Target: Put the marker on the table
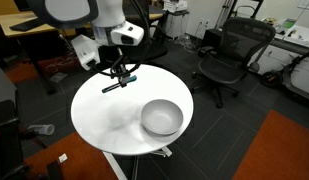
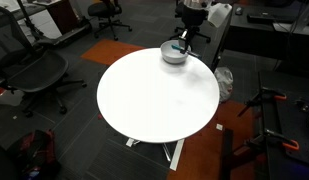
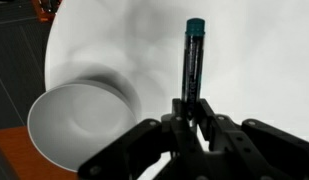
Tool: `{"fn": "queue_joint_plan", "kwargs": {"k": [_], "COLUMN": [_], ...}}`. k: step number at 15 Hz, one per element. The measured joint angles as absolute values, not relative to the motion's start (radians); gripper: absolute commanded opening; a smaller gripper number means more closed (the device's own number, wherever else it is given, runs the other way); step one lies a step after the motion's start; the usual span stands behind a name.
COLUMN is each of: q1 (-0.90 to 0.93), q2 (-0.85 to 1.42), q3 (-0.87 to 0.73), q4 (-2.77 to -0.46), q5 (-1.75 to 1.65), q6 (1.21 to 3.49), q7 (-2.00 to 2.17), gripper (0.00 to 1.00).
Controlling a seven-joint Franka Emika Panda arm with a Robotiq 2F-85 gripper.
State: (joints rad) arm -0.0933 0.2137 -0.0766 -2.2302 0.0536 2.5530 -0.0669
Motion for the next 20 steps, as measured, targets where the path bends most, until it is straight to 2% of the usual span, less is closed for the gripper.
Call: {"fn": "queue_joint_plan", "kwargs": {"k": [8, 20], "q1": [-0.095, -0.127], "q2": [0.230, 0.386], "q3": [-0.064, -0.067], "q4": [-2.309, -2.251], "q5": [0.060, 0.072], "q6": [2.660, 2.710], "q7": [-0.074, -0.074], "gripper": [0.05, 0.05]}}
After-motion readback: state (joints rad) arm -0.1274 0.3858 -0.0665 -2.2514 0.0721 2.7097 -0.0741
